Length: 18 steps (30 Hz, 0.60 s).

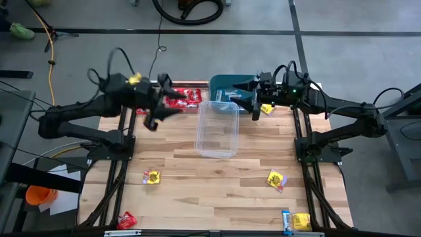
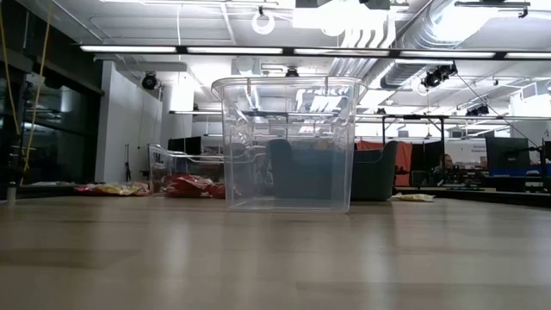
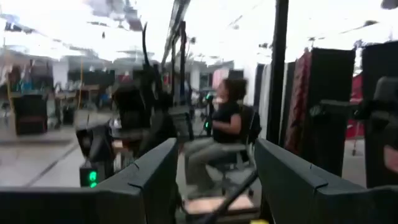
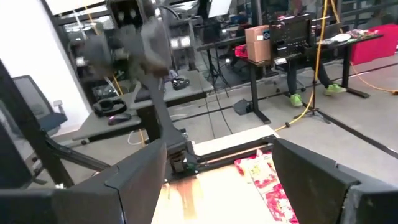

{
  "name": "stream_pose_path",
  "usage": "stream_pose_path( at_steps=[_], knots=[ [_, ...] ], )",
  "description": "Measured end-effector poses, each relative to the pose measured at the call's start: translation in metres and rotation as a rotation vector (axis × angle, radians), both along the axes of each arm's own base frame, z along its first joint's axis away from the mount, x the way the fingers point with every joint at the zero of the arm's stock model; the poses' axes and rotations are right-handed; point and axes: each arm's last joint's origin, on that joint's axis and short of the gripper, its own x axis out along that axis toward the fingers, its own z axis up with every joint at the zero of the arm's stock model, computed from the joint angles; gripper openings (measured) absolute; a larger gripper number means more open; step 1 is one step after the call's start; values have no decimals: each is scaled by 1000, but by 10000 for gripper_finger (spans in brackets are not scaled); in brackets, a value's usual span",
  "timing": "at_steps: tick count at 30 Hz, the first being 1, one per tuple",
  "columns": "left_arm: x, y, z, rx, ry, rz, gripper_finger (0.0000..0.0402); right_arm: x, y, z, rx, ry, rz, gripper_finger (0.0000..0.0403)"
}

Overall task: Sort candy
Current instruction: Put the red candy into the transparent bin

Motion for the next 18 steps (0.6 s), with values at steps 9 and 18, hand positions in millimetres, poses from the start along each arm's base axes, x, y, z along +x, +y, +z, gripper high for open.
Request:
stream_pose_path(
  at_steps=[9,18],
  knots=[
    [23,-3,-70,-148,146,243,195,1,5,0,-7,2,46,288],
    [22,5,-73,-165,132,273,195,1,5,0,-32,8,46,288]
  ],
)
